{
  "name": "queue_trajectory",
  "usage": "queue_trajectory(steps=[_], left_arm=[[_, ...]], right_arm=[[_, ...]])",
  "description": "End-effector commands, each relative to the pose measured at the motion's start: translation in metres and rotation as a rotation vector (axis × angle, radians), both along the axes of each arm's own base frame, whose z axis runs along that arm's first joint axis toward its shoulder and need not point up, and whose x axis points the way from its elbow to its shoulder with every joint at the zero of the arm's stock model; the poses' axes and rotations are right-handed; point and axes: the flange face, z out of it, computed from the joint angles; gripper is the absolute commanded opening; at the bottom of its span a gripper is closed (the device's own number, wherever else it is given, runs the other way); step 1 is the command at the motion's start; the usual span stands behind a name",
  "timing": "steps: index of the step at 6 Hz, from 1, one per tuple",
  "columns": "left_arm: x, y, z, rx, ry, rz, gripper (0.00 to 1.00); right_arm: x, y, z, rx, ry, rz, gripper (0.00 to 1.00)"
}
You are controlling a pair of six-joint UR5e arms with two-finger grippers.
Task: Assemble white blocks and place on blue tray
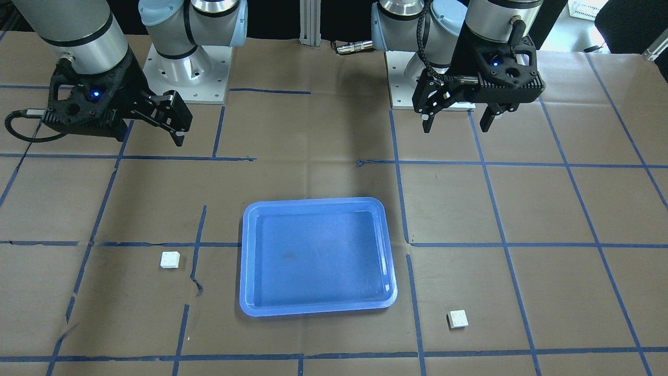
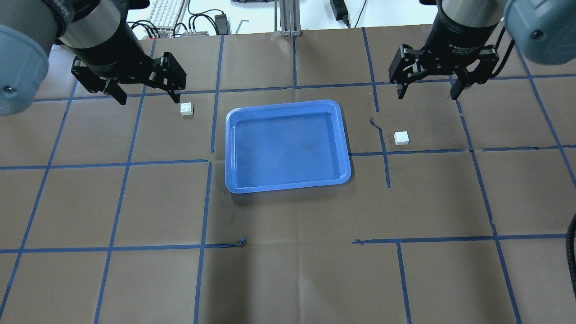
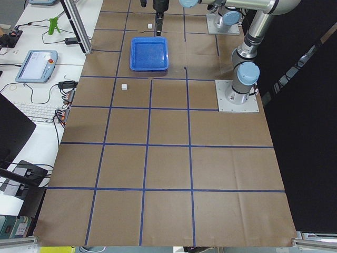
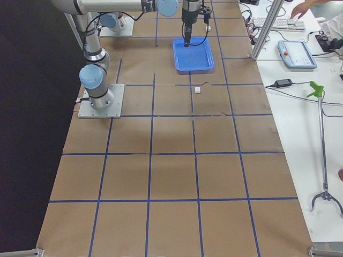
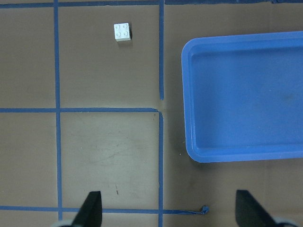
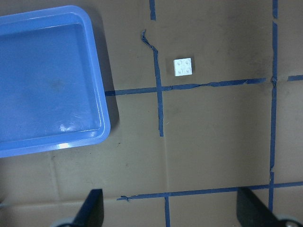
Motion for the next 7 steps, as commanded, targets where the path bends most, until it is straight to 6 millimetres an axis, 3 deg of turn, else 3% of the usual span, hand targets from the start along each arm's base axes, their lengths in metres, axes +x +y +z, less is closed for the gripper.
queue_trajectory(steps=[1,4,7], left_arm=[[-0.001,-0.001,-0.001,0.003,0.003,0.001,0.99],[0.000,0.000,-0.001,0.003,-0.003,0.000,0.99],[0.001,0.000,-0.003,-0.004,-0.002,0.014,0.99]], right_arm=[[0.001,0.000,-0.003,0.005,0.000,0.002,1.00],[-0.003,0.000,0.000,0.000,0.011,0.016,1.00],[-0.011,-0.002,-0.005,0.010,-0.002,0.416,1.00]])
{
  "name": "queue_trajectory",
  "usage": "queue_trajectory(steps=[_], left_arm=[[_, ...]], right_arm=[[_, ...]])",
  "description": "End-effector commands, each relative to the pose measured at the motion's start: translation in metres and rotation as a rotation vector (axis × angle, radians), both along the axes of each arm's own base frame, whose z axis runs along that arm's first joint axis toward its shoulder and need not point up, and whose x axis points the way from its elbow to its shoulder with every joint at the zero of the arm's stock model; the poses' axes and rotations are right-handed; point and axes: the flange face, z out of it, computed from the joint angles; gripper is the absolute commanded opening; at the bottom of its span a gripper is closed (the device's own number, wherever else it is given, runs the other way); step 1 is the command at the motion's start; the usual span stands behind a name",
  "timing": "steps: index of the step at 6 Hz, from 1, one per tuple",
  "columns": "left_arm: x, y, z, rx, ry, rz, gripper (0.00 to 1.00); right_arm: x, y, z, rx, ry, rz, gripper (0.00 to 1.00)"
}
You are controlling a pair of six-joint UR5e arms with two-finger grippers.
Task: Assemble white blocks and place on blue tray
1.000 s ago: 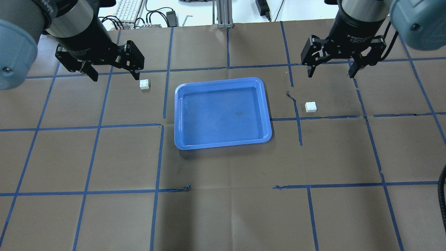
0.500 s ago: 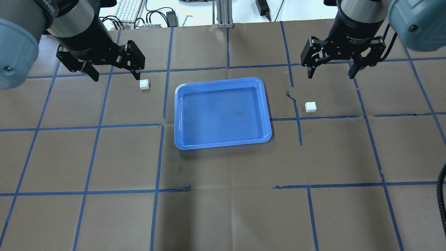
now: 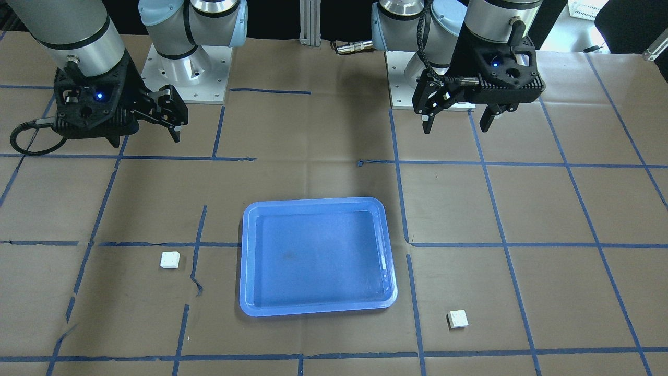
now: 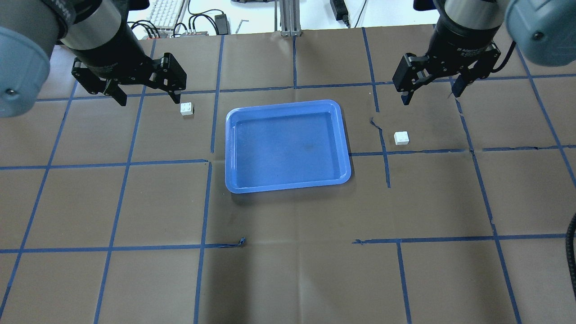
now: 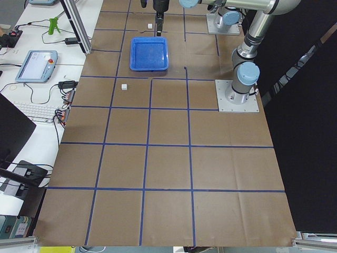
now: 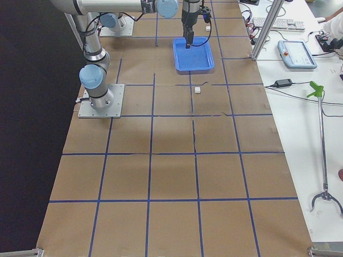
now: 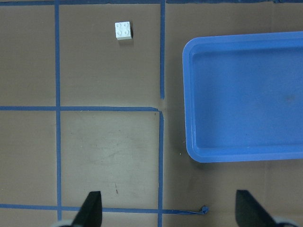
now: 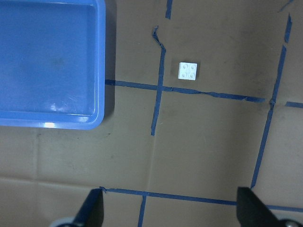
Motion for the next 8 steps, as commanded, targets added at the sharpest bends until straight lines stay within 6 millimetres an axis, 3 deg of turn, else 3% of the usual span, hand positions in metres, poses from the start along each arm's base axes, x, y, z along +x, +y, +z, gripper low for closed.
queue_trajectory(steps=[1,3,4,5,6,7,8], left_arm=[[0.005,-0.008,-0.006,-0.002,0.007,0.008,0.99],[0.018,-0.014,-0.015,0.024,-0.001,0.026,0.99],[0.018,-0.026,-0.038,0.059,-0.001,0.035,0.99],[0.016,-0.057,-0.049,0.062,0.002,0.029,0.99],[0.016,-0.070,-0.073,0.104,-0.004,0.022,0.99],[0.017,-0.082,-0.107,0.112,-0.006,0.019,0.99],[0.020,-0.101,-0.145,0.079,-0.004,0.023,0.99]], right_arm=[[-0.021,-0.007,-0.004,0.009,-0.011,0.258,1.00],[-0.059,-0.033,-0.020,-0.019,-0.037,0.672,1.00],[-0.064,-0.057,-0.040,-0.050,-0.030,0.909,1.00],[-0.060,-0.066,-0.051,-0.093,-0.095,1.107,1.00],[-0.067,-0.076,-0.068,-0.099,-0.129,1.258,1.00],[-0.092,-0.090,-0.089,-0.155,-0.210,1.340,1.00],[-0.119,-0.099,-0.114,-0.222,-0.317,1.313,1.00]])
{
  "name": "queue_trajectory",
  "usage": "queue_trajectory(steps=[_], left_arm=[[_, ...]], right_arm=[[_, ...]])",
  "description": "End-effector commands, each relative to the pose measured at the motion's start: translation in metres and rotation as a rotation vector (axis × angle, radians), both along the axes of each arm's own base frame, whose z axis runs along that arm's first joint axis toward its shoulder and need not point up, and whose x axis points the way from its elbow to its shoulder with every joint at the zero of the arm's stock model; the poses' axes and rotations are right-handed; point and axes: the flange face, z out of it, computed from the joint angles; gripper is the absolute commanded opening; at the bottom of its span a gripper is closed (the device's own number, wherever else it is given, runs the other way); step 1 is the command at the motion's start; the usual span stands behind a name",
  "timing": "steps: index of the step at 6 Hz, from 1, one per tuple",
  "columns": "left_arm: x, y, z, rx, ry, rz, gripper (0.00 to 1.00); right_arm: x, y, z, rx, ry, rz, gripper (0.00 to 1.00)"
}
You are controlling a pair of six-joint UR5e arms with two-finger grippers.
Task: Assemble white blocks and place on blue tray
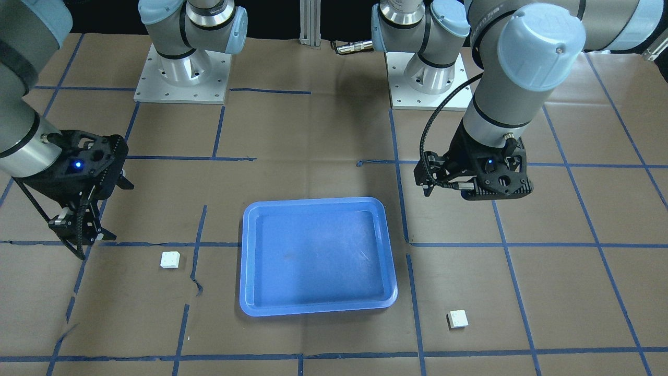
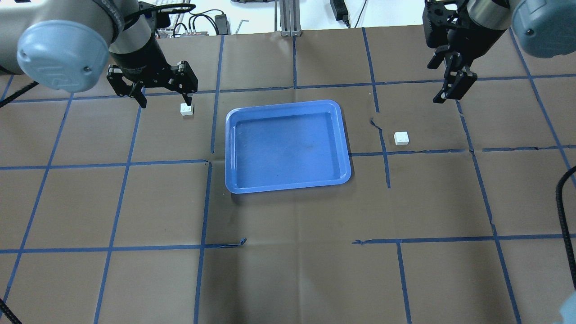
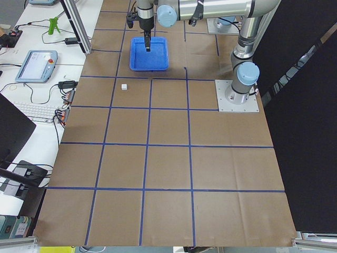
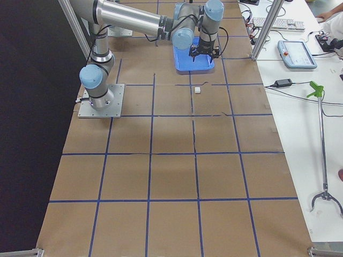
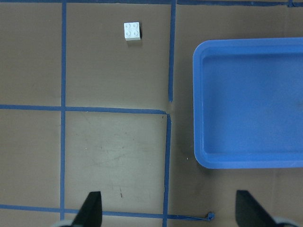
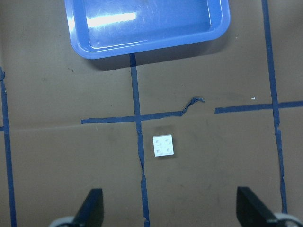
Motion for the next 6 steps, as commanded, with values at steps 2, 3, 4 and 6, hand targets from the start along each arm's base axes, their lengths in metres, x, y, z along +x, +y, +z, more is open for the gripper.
queue_trajectory(steps=[2,3,4,6], left_arm=[[0.036,-0.044,-0.099,0.025,0.002,-0.068,0.99],[0.061,-0.057,-0.113,0.003,0.006,-0.065,0.99],[0.064,-0.073,-0.126,-0.001,0.004,-0.053,0.99],[0.078,-0.110,-0.184,-0.056,-0.002,-0.046,0.99]], right_arm=[[-0.040,-0.005,-0.082,-0.007,-0.357,0.061,1.00],[-0.041,-0.002,-0.114,-0.032,-0.430,0.085,1.00],[-0.053,0.001,-0.157,-0.023,-0.445,0.077,1.00],[-0.069,0.010,-0.209,-0.035,-0.498,0.096,1.00]])
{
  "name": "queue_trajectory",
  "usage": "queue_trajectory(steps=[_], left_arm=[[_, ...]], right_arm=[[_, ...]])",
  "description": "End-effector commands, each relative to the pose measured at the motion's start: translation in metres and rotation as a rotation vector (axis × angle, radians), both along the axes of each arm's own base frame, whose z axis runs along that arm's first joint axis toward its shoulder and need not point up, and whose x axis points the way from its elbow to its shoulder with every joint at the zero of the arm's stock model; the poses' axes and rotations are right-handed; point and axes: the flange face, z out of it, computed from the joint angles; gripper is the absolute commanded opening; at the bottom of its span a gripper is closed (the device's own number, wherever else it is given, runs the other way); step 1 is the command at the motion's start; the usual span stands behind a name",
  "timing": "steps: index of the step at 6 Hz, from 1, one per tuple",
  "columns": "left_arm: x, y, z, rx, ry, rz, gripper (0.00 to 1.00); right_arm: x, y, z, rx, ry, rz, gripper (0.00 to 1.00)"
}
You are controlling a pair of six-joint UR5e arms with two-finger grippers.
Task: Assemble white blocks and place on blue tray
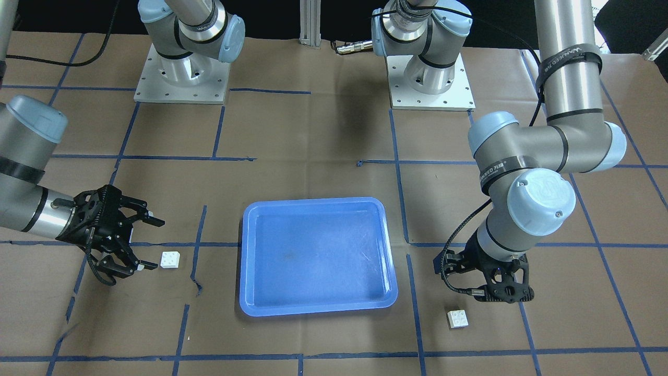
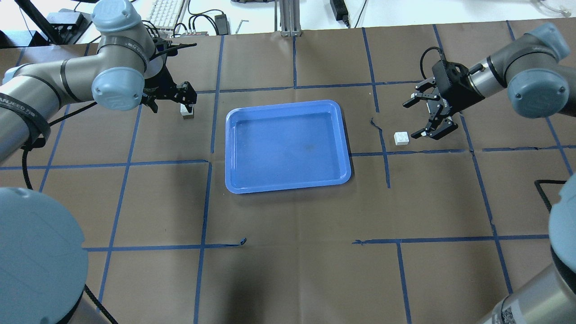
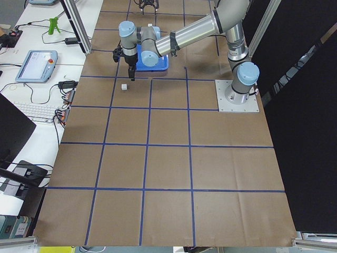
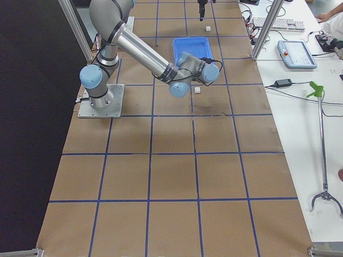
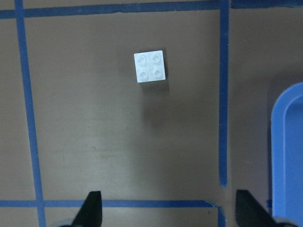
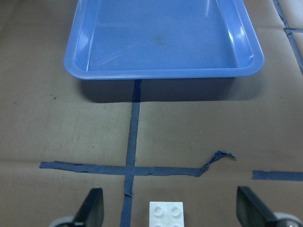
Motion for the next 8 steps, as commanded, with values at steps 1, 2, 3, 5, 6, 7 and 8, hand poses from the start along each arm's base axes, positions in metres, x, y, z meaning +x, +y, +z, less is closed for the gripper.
queue_trajectory(steps=[1,2,3,5,6,7,8], left_arm=[[0.015,-0.024,-0.051,-0.001,0.001,0.013,0.99],[0.015,-0.035,-0.074,-0.048,-0.003,0.014,0.99],[0.015,-0.038,-0.082,-0.061,-0.003,0.012,0.99],[0.011,-0.038,-0.079,-0.070,-0.004,0.006,0.92],[0.010,-0.036,-0.075,-0.075,-0.004,0.009,0.70],[0.010,-0.036,-0.073,-0.078,-0.004,0.009,0.28],[0.010,-0.037,-0.068,-0.087,-0.006,0.005,0.09]], right_arm=[[-0.010,0.006,-0.031,-0.001,-0.019,0.000,1.00],[-0.010,0.006,-0.042,0.004,-0.026,0.016,1.00],[-0.011,0.006,-0.055,0.016,-0.035,0.026,1.00],[-0.011,0.006,-0.063,0.025,-0.038,0.027,1.00],[-0.011,0.007,-0.065,0.030,-0.032,0.029,1.00],[-0.011,0.006,-0.065,0.030,-0.034,0.028,0.97],[-0.011,0.007,-0.065,0.031,-0.032,0.028,0.80]])
